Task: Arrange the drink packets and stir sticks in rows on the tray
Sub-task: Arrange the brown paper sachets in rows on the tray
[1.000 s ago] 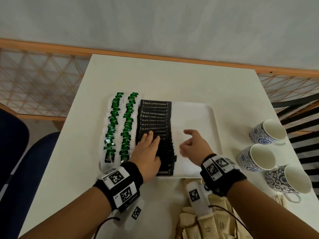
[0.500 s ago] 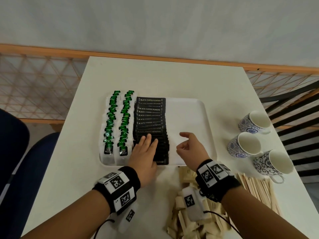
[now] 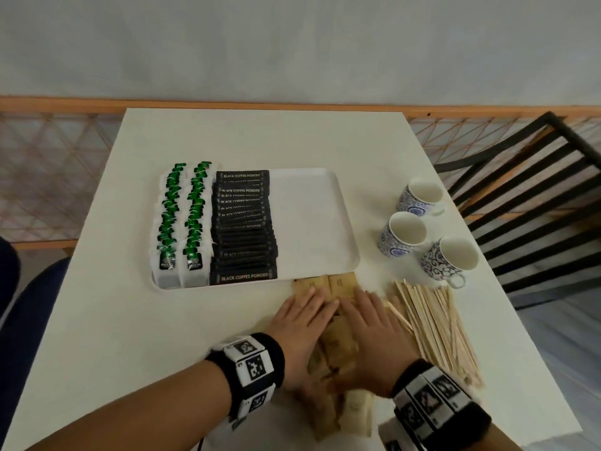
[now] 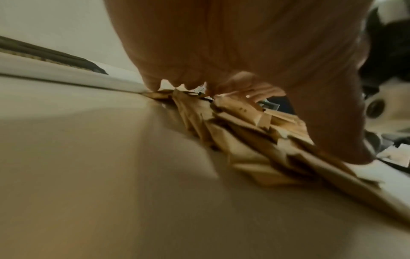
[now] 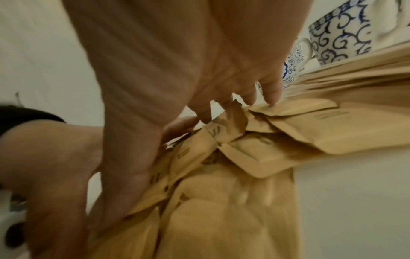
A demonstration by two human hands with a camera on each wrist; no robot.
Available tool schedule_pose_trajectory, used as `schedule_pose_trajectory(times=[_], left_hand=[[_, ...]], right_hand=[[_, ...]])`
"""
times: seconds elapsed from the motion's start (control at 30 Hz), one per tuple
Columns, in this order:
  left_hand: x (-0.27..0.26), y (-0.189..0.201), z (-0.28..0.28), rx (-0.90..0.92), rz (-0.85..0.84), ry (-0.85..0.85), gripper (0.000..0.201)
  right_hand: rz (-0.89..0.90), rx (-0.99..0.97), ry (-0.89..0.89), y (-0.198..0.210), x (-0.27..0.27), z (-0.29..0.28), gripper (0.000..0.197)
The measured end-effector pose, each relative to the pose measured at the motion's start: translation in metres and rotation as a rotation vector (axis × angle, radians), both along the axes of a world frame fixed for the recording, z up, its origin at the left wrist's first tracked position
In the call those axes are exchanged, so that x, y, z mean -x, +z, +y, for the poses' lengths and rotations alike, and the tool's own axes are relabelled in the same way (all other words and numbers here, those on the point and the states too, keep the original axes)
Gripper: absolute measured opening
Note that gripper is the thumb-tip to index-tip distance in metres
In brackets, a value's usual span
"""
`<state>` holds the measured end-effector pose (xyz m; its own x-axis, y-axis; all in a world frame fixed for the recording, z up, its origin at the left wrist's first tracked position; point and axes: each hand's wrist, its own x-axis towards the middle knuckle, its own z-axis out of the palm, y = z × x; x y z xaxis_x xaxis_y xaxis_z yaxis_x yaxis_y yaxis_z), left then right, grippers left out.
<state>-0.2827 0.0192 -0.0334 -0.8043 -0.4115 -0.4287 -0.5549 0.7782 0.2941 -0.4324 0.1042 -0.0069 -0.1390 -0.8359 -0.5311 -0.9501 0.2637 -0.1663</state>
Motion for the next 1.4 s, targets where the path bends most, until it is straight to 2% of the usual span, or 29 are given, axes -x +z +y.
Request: schedule_pose_trajectory(times=[0.07,0.27,0.43,0.6,0.73,0.8,0.9,1.0,1.1,1.23,1.4], left_hand=[[0.000,-0.006,0.005,0.023,-0.038,0.005,0.126],[-0.012,-0.001,0.009,-0.025,-0.021,0.057,0.129],[-0.039,0.010,0.007,-0.025,-0.006,0.138,0.124],[-0.065,0.012,0.007,-0.005,-0.043,0.236,0.124],[-0.070,0.015,0.005,0.046,-0.016,0.278,0.123],[-0.067,0.013,0.006,0.043,-0.023,0.282,0.131],[-0.057,0.010,0.012,0.017,-0.084,0.232,0.140],[-0.052,0.007,0.019,-0.037,-0.143,0.192,0.143],[-0.050,0.004,0.020,-0.048,-0.192,0.189,0.146],[-0.049,0.004,0.016,-0.056,-0.197,0.206,0.139],[-0.054,0.006,0.010,-0.096,-0.125,0.229,0.122]], right_hand=[[0.029,-0.001,0.028,-0.008,0.001,0.005,0.133],[0.010,0.072,0.095,-0.034,-0.008,-0.003,0.118],[-0.033,0.115,0.166,-0.030,-0.030,-0.014,0.104],[-0.157,0.103,0.219,-0.019,-0.045,-0.017,0.099],[-0.194,0.185,0.100,0.004,-0.016,0.002,0.089],[-0.121,0.174,0.051,0.010,0.007,0.020,0.092],[-0.005,0.029,0.014,0.015,0.025,0.045,0.110],[0.033,-0.048,0.025,0.015,0.024,0.059,0.126],[0.071,-0.043,0.029,0.004,0.019,0.059,0.134],[0.062,-0.008,0.005,-0.004,0.015,0.047,0.128],[-0.001,0.056,0.036,-0.008,0.000,0.027,0.111]])
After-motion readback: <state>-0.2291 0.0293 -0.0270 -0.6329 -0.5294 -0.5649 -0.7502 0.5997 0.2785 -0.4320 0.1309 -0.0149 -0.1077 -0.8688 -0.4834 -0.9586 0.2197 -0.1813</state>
